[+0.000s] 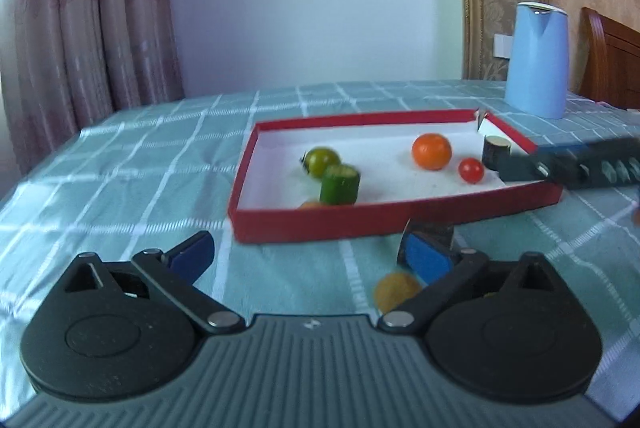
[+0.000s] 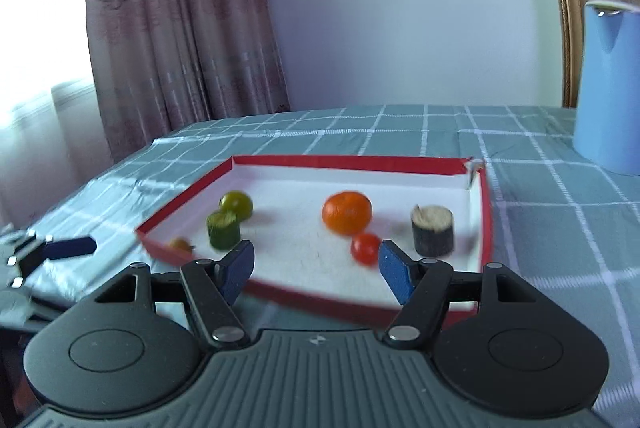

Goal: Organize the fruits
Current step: 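Close the left gripper on the brown round fruit while the right closes on the green tomato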

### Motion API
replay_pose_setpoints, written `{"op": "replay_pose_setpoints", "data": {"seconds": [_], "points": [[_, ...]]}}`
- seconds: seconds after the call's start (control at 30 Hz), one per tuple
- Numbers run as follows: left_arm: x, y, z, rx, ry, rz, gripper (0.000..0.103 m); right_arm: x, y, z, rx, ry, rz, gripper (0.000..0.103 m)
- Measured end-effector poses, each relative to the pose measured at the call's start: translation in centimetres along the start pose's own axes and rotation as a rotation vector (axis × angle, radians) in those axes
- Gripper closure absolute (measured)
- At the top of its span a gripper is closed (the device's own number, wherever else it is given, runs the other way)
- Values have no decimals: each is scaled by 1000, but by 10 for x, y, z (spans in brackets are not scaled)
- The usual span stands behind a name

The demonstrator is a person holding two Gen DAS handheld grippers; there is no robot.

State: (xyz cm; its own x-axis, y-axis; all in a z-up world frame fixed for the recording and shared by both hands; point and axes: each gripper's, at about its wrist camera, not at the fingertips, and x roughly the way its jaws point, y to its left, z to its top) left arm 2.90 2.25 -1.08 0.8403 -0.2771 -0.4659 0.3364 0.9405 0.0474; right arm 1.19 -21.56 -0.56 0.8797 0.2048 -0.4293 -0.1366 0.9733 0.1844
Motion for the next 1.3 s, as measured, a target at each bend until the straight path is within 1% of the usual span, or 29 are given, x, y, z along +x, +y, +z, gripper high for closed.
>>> {"op": "replay_pose_setpoints", "data": {"seconds": [0.03, 0.1, 0.17, 0.23, 0.27, 0.3, 0.33, 0.43, 0.53, 0.6, 0.67, 0.8, 0.87, 0.97, 1.07, 1.1, 1.17, 1.3], "points": [[1, 2, 0, -15, 10, -13, 9, -3, 0, -4, -8, 3, 2, 34], [4, 2, 0, -10, 39, -26, 13, -5, -1, -9, -14, 9, -9, 34], [9, 1, -1, 2, 51, -8, 13, -5, -3, -10, -7, 12, -13, 34], [11, 2, 0, -10, 66, -64, 16, -3, -4, -9, 0, 13, -10, 34], [15, 1, 0, -14, 91, -93, 16, -3, -3, -9, 1, 16, -8, 34], [18, -1, 0, -17, 117, -110, 17, -4, -3, -11, 1, 17, -6, 34], [18, -3, -1, -26, 120, -118, 17, -4, -2, -11, -3, 14, -4, 34], [21, -4, -1, -29, 131, -104, 17, -6, 1, -13, -17, 4, -5, 34], [23, 4, -3, -32, 155, -83, 17, -8, 4, -14, -36, -3, -6, 34], [24, 11, -7, -12, 187, -80, 26, -8, 7, -14, -49, 0, 4, 34], [20, 12, -11, 10, 173, -81, 26, -8, 10, -15, -58, 12, 33, 34], [21, 4, -11, 39, 161, -56, 26, -11, 18, -17, -76, 37, 122, 34], [23, 2, -10, 35, 163, -54, 26, -12, 26, -21, -104, 64, 164, 34], [24, 5, -9, 17, 167, -66, 26, -11, 40, -27, -160, 82, 189, 34], [24, 5, -9, 19, 165, -65, 26, -7, 51, -31, -195, 95, 190, 34], [24, 4, -10, 20, 164, -64, 26, -4, 53, -32, -196, 109, 201, 36], [24, 5, -10, 15, 163, -66, 26, -2, 57, -34, -197, 130, 229, 47], [24, 6, -10, 9, 163, -70, 26, -1, 61, -35, -209, 129, 233, 53]]}}
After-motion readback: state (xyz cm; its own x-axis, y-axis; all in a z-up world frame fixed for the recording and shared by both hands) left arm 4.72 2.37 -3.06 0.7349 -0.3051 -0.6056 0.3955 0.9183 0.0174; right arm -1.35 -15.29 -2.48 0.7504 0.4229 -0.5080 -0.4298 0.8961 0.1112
